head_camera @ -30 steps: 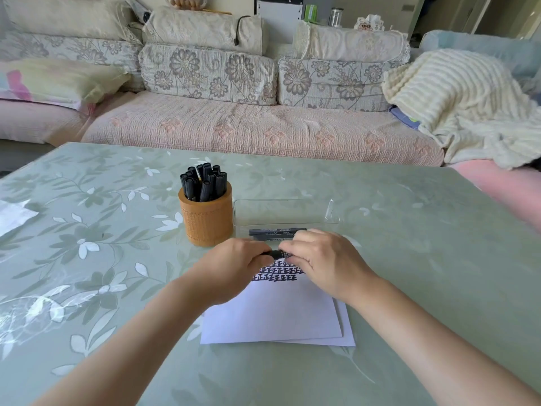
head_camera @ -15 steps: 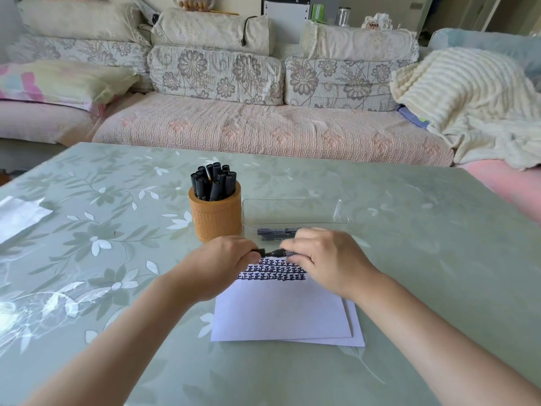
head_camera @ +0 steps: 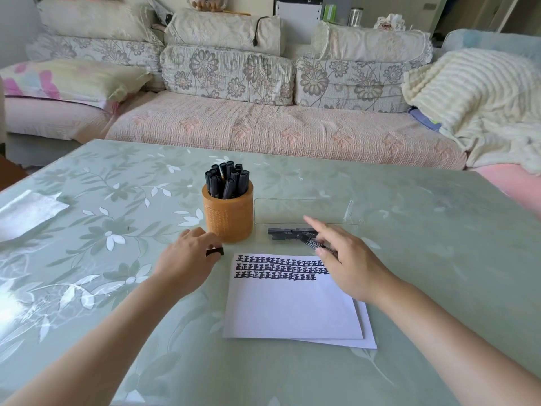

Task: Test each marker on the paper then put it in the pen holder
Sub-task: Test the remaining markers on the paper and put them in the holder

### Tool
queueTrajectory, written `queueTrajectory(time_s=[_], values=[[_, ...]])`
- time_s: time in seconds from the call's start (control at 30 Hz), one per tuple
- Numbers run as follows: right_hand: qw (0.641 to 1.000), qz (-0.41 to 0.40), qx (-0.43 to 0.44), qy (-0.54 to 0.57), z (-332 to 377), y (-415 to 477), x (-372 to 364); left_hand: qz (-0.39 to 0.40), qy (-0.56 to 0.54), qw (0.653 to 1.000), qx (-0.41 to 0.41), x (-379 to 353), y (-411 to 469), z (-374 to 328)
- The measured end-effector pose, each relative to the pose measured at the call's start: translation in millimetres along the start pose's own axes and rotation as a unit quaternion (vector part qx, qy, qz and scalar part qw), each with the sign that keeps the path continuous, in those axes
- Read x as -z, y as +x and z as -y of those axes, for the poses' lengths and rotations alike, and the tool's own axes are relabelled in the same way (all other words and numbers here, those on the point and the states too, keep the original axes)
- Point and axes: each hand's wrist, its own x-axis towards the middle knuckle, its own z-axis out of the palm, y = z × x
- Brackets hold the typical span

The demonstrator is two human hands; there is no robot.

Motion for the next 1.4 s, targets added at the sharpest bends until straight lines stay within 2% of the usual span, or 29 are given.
queueTrajectory(time_s=[0.13,0.2,0.33,0.43,0.53,0.6,0.7,0.83,1.0,1.2,1.4], values=[[0.999,-0.020,0.015,0.032,-0.9,-0.3,-2.1,-0.008,0.015,1.000,-0.002,-0.4,1.8,-2.2],[0.998,-0.025,0.010,0.058,-4.0,0.2,-4.2,-0.039,0.030,0.999,-0.013,1.7,1.8,-8.6],[0.990,-0.018,-0.016,0.142,-7.7,-2.2,-1.8,-0.092,-0.043,0.989,-0.107,5.5,-4.7,-37.6],[0.978,-0.027,-0.046,0.204,-12.3,-2.1,-1.2,-0.054,-0.085,0.975,-0.198,1.6,-16.9,-64.1],[0.976,-0.042,-0.052,0.209,-15.7,-7.4,0.0,-0.006,-0.119,0.961,-0.249,-8.5,-30.3,-85.7],[0.974,-0.054,-0.054,0.215,-16.7,-13.4,-0.3,0.009,-0.114,0.952,-0.285,-17.4,-36.4,-95.1],[0.952,-0.076,-0.091,0.282,-18.7,-18.4,-5.5,0.019,-0.080,0.944,-0.321,-30.3,-42.0,-101.2],[0.919,-0.077,-0.153,0.354,-26.2,-19.4,-13.3,0.013,-0.030,0.945,-0.325,-41.3,-47.2,-103.2],[0.919,-0.070,-0.207,0.329,-37.3,-18.4,-23.0,0.015,-0.025,0.945,-0.325,-44.6,-46.3,-103.7],[0.950,-0.052,-0.150,0.268,-43.2,-21.8,-26.8,0.005,-0.020,0.946,-0.324,-47.3,-47.7,-104.2],[0.957,-0.058,-0.128,0.252,-41.8,-23.8,-26.6,0.007,-0.015,0.949,-0.316,-47.5,-47.6,-105.0]])
